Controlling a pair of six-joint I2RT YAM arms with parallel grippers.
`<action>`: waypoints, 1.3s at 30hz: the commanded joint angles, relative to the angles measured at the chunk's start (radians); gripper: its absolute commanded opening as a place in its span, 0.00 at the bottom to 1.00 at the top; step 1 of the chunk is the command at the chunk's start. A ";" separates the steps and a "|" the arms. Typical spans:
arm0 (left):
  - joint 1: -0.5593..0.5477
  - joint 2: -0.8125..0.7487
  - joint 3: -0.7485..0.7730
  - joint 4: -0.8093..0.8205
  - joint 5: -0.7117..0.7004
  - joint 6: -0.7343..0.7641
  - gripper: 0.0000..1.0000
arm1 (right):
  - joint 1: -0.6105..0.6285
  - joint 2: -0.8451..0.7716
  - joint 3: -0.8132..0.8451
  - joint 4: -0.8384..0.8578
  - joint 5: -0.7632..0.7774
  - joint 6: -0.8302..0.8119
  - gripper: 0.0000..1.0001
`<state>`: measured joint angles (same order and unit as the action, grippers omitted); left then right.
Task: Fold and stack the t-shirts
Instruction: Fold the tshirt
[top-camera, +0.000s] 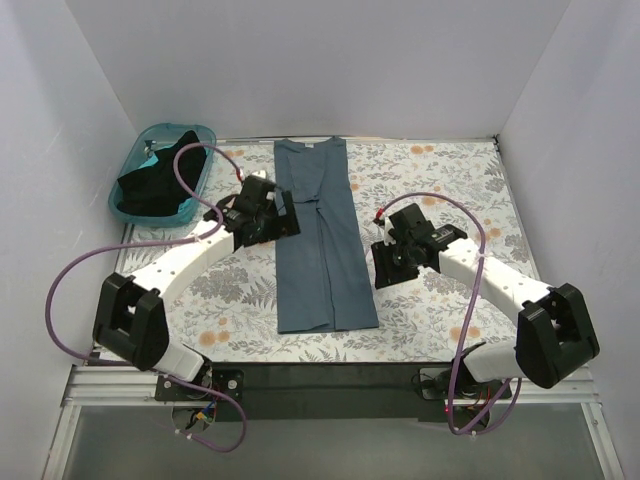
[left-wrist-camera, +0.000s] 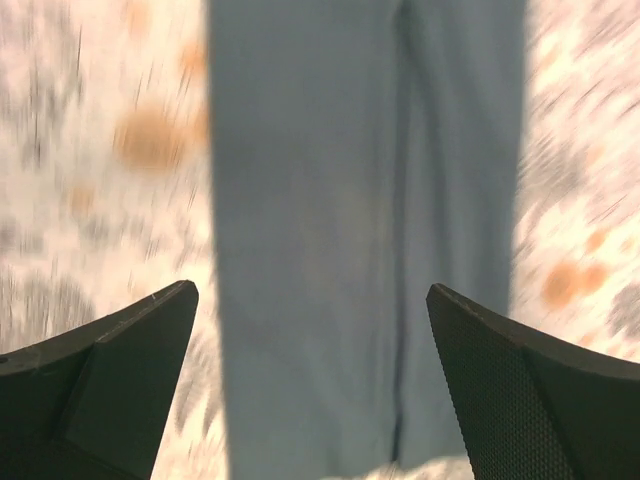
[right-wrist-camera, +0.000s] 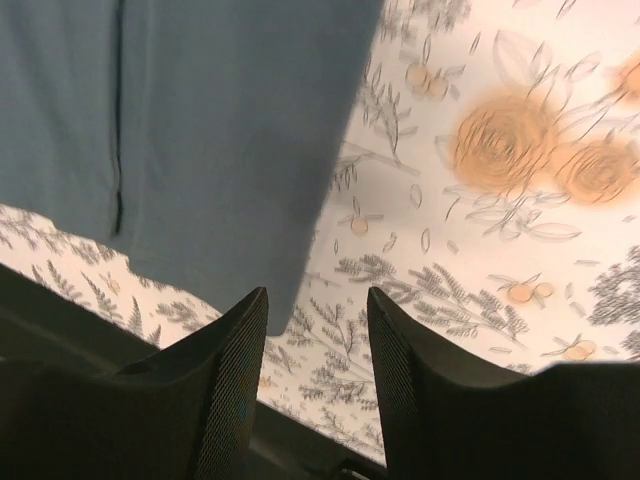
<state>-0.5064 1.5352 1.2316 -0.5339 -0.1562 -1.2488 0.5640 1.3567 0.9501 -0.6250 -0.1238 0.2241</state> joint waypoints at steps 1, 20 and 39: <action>-0.015 -0.130 -0.184 -0.124 0.112 -0.121 0.91 | -0.006 -0.036 -0.068 0.019 -0.091 0.043 0.43; -0.113 -0.213 -0.535 -0.121 0.339 -0.245 0.75 | 0.008 0.042 -0.240 0.136 -0.254 0.133 0.43; -0.188 -0.069 -0.543 -0.127 0.310 -0.248 0.54 | 0.091 0.179 -0.211 0.120 -0.177 0.169 0.43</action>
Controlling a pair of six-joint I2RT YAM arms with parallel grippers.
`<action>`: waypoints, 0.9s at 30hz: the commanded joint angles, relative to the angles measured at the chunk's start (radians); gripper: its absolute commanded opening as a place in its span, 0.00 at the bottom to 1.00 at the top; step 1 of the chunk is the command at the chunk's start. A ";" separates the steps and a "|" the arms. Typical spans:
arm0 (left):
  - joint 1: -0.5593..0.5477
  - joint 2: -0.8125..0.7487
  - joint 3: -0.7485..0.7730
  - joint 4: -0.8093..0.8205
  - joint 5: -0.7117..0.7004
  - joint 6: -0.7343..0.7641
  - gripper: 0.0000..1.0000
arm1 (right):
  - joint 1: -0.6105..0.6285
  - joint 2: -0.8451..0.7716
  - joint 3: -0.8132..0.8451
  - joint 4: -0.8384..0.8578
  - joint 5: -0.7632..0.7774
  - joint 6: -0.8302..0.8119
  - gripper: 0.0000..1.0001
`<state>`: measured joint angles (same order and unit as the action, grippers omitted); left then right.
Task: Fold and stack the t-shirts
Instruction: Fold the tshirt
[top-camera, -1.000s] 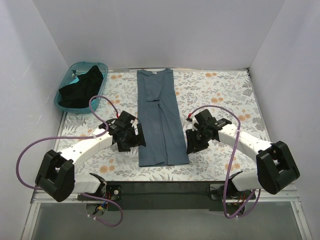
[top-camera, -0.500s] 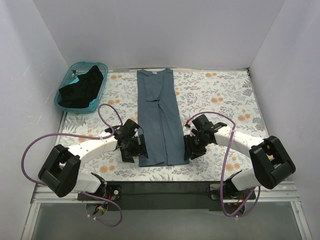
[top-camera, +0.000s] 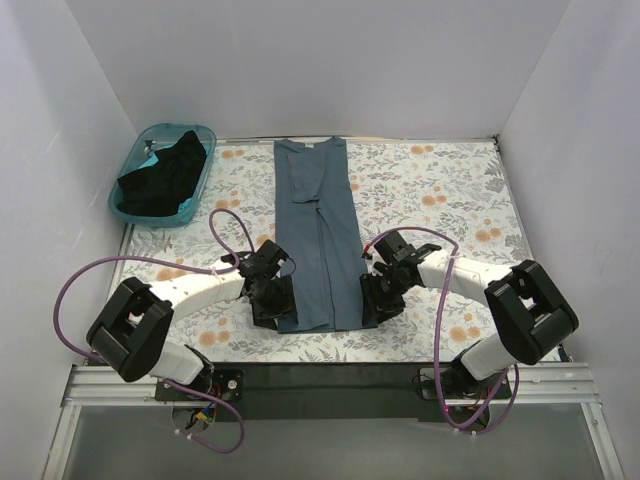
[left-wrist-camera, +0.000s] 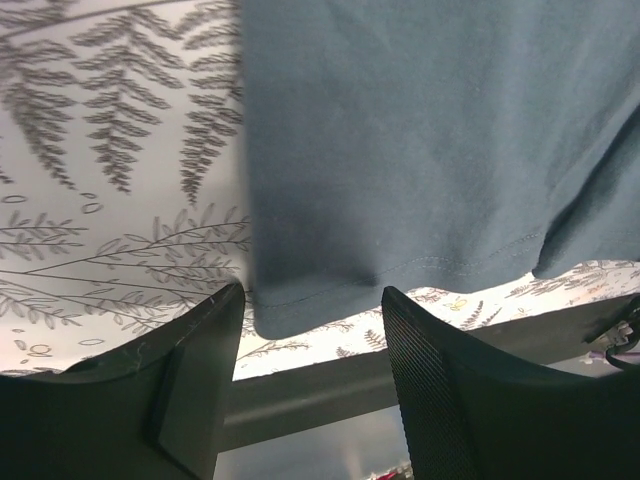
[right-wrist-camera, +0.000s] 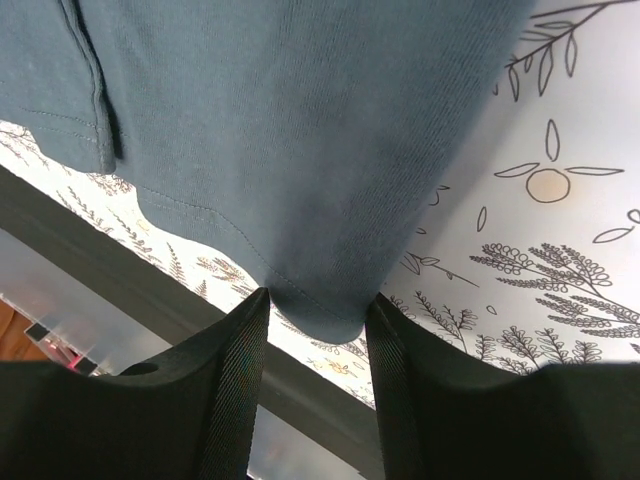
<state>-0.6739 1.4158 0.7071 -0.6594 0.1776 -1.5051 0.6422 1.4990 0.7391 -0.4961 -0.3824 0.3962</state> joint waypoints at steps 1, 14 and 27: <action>-0.023 0.057 -0.017 -0.006 -0.024 0.008 0.54 | 0.017 0.041 0.005 -0.021 0.092 -0.005 0.43; -0.038 0.110 0.008 -0.029 -0.064 -0.001 0.50 | 0.022 0.056 0.028 -0.056 0.157 -0.005 0.43; -0.039 0.132 0.011 -0.039 -0.082 -0.006 0.34 | 0.016 0.079 0.042 -0.068 0.174 0.000 0.35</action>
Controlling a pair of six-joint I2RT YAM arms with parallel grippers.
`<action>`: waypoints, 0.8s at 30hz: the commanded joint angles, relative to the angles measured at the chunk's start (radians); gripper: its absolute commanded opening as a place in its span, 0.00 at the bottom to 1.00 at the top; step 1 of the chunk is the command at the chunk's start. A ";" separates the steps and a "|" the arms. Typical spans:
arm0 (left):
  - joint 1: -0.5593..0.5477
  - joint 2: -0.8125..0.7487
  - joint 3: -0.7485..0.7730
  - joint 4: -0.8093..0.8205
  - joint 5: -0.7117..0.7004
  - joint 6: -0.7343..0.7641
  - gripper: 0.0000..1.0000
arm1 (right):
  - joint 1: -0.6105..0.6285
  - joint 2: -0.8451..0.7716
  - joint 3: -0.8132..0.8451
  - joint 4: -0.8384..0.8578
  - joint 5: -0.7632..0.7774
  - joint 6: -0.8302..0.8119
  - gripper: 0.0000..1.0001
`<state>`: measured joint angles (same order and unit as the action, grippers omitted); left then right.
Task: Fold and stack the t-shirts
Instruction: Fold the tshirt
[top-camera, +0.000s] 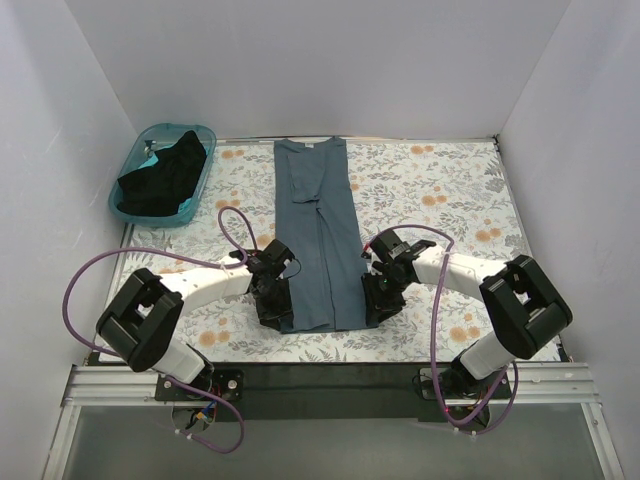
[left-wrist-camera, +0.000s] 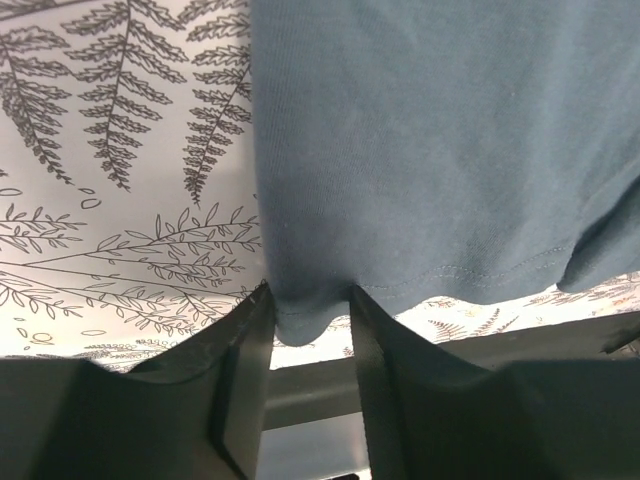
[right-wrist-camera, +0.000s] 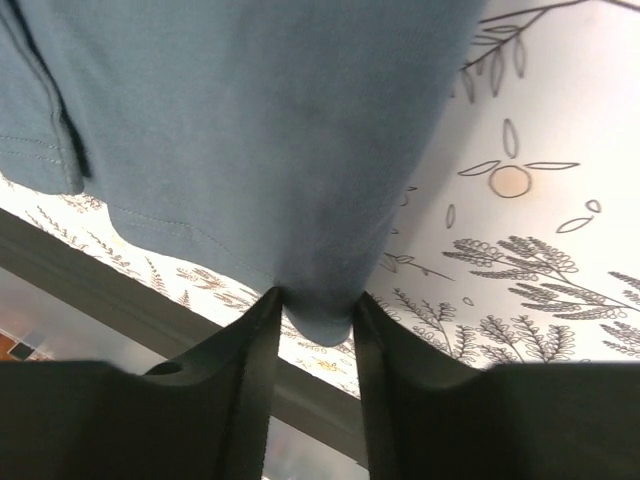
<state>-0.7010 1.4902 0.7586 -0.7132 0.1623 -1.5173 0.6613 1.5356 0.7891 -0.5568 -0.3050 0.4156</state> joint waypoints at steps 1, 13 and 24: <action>-0.014 0.064 -0.045 0.017 -0.066 0.009 0.33 | -0.003 0.047 -0.008 -0.008 0.098 -0.021 0.34; -0.025 0.110 -0.030 -0.035 -0.029 0.043 0.00 | -0.003 0.061 -0.002 -0.041 0.066 -0.061 0.01; -0.092 -0.108 0.011 -0.301 0.152 0.025 0.01 | 0.004 -0.020 0.096 -0.363 0.032 -0.187 0.01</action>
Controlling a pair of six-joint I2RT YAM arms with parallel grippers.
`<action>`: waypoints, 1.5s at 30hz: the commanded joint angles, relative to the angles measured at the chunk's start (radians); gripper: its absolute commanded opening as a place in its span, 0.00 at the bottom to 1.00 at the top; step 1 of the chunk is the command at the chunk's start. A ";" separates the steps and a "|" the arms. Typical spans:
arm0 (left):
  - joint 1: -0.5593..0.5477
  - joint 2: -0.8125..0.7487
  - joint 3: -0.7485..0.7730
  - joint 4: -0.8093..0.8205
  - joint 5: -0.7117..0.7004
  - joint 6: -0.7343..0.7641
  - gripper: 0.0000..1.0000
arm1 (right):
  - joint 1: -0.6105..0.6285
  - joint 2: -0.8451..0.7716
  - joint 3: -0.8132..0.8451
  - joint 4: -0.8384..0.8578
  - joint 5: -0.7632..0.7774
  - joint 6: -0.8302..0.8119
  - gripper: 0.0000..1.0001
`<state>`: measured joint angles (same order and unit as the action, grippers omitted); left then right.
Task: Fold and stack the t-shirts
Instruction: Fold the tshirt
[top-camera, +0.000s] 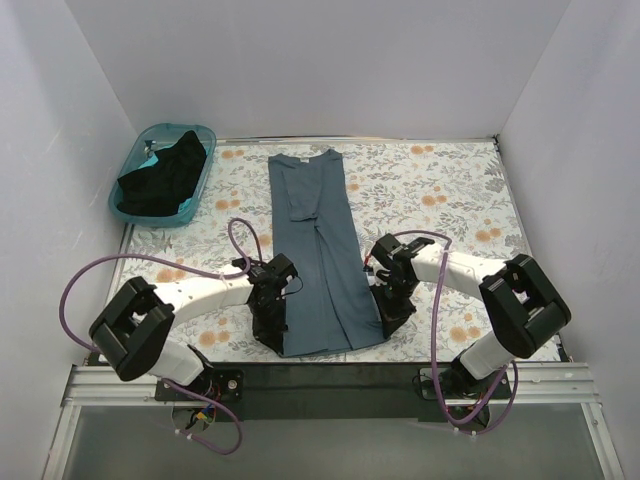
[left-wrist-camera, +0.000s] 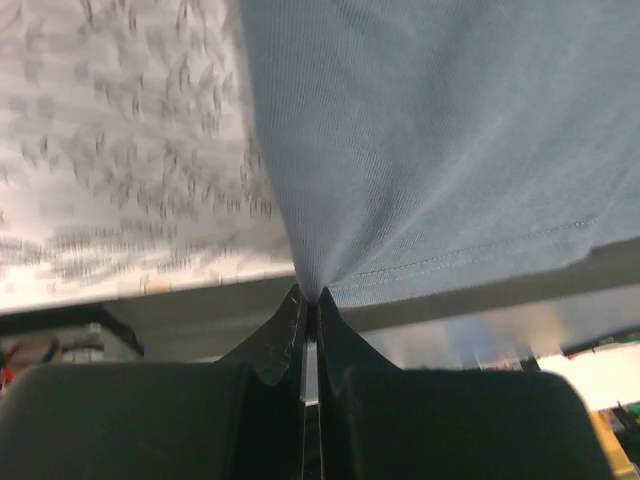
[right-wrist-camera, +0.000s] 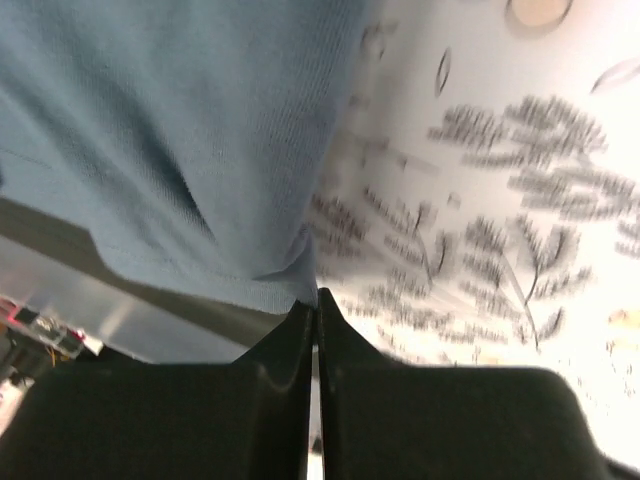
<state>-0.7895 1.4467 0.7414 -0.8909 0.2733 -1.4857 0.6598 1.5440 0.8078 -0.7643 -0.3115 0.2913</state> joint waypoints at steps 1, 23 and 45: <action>-0.001 -0.057 0.050 -0.123 0.032 -0.010 0.00 | 0.004 -0.022 0.105 -0.186 0.055 -0.073 0.01; 0.377 0.283 0.544 0.296 -0.370 0.209 0.00 | -0.115 0.430 0.938 -0.058 0.299 -0.119 0.01; 0.415 0.362 0.446 0.501 -0.411 0.228 0.00 | -0.138 0.470 0.760 0.233 0.281 -0.098 0.01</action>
<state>-0.3813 1.8126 1.2053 -0.4328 -0.1062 -1.2713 0.5289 2.0113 1.5826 -0.5976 -0.0292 0.1833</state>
